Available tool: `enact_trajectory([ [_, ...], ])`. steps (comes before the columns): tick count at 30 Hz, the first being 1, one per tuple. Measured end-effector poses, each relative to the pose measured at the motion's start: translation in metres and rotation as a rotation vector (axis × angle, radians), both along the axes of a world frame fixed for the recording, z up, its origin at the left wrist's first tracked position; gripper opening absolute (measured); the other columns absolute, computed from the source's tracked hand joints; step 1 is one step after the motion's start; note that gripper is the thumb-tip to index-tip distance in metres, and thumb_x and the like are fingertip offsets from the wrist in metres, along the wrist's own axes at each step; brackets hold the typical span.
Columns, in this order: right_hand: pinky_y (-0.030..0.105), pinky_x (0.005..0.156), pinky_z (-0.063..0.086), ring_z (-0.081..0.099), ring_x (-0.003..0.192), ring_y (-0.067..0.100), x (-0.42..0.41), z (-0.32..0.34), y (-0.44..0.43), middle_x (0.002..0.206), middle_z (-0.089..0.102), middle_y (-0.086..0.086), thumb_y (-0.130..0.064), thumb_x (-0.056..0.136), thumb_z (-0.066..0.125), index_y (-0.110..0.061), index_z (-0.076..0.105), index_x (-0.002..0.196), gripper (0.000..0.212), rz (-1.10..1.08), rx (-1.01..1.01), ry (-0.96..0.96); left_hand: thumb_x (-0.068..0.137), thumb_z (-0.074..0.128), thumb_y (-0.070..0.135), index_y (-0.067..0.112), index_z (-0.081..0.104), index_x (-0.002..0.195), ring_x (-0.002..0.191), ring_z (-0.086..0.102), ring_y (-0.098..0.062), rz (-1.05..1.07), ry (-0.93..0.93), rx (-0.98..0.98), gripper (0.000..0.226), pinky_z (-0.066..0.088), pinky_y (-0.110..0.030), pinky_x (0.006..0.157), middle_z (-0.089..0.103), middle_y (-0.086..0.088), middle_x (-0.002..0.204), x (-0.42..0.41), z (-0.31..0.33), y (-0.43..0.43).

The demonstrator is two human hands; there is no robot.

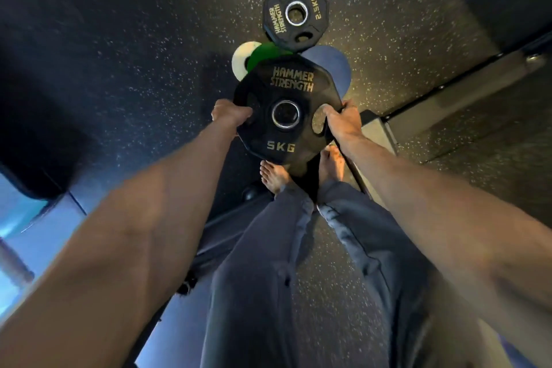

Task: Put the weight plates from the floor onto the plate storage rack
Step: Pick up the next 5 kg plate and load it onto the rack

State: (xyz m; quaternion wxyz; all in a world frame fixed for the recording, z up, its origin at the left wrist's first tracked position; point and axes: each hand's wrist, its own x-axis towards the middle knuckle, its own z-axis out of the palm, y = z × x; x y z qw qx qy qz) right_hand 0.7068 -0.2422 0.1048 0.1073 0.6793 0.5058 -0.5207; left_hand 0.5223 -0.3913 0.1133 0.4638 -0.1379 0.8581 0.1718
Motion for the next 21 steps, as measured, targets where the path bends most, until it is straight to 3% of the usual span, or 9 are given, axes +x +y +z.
enact_trajectory([
  [5, 0.05, 0.09, 0.056, 0.068, 0.097, 0.032, 0.017, 0.147, -0.012, 0.104, 0.07, 0.012, -0.044, 0.067, 0.069, -0.018, 0.054, 0.105, 0.048, -0.076, -0.049, 0.085, 0.059, 0.074, 0.022, 0.005, 0.069, 0.103, 0.093, 0.069, -0.028, 0.187, 0.01, 0.12, 0.047, 0.06, -0.044, 0.081, 0.07, -0.012, 0.1, 0.027, 0.158, -0.022],
  [8, 0.049, 0.095, 0.053, 0.065, 0.104, 0.031, 0.037, 0.233, -0.028, 0.11, 0.068, 0.013, -0.04, 0.077, 0.07, -0.017, 0.055, 0.107, 0.04, -0.06, -0.016, 0.143, 0.058, 0.074, 0.028, 0.007, 0.071, 0.101, 0.096, 0.068, -0.027, 0.26, 0.097, 0.156, 0.048, 0.059, -0.04, 0.085, 0.072, -0.011, 0.101, 0.055, 0.248, -0.043],
  [10, 0.05, 0.095, 0.053, 0.065, 0.102, 0.031, 0.053, 0.286, -0.04, 0.108, 0.067, 0.012, -0.039, 0.079, 0.069, -0.02, 0.054, 0.098, 0.03, -0.061, -0.012, 0.191, 0.064, 0.074, 0.026, 0.005, 0.073, 0.101, 0.095, 0.068, -0.025, 0.335, 0.136, 0.187, 0.043, 0.058, -0.035, 0.085, 0.073, -0.009, 0.1, 0.08, 0.306, -0.059],
  [12, 0.049, 0.084, 0.055, 0.065, 0.083, 0.028, 0.066, 0.34, -0.053, 0.093, 0.064, 0.012, -0.034, 0.082, 0.067, -0.02, 0.051, 0.087, 0.022, -0.061, -0.039, 0.232, 0.069, 0.071, 0.017, 0.0, 0.071, 0.103, 0.079, 0.065, -0.022, 0.465, 0.12, 0.235, 0.038, 0.056, -0.03, 0.074, 0.07, -0.006, 0.088, 0.108, 0.357, -0.073],
  [15, 0.035, 0.061, 0.05, 0.057, 0.059, 0.021, 0.088, 0.399, -0.074, 0.078, 0.059, 0.01, -0.03, 0.086, 0.065, -0.016, 0.051, 0.093, 0.021, -0.048, -0.041, 0.318, 0.077, 0.061, 0.009, -0.001, 0.066, 0.11, 0.057, 0.048, -0.015, 0.608, 0.079, 0.295, 0.035, 0.044, -0.023, 0.058, 0.051, -0.001, 0.065, 0.152, 0.417, -0.101],
  [18, 0.035, 0.071, 0.052, 0.061, 0.07, 0.02, 0.115, 0.439, -0.097, 0.077, 0.063, 0.007, -0.04, 0.085, 0.067, -0.017, 0.052, 0.082, 0.028, -0.004, -0.02, 0.385, 0.08, 0.062, 0.012, 0.011, 0.06, 0.078, 0.05, 0.042, -0.014, 0.801, 0.084, 0.353, 0.003, 0.038, -0.018, 0.043, 0.046, -0.001, 0.06, 0.212, 0.482, -0.132],
  [21, 0.042, 0.089, 0.056, 0.068, 0.087, 0.024, 0.146, 0.473, -0.123, 0.085, 0.068, 0.005, -0.056, 0.083, 0.066, -0.02, 0.054, 0.08, 0.038, 0.126, 0.014, 0.418, 0.08, 0.066, 0.017, 0.011, 0.059, 0.085, 0.057, 0.051, -0.015, 0.919, 0.106, 0.406, 0.011, 0.041, -0.025, 0.049, 0.054, -0.002, 0.064, 0.271, 0.527, -0.174],
])
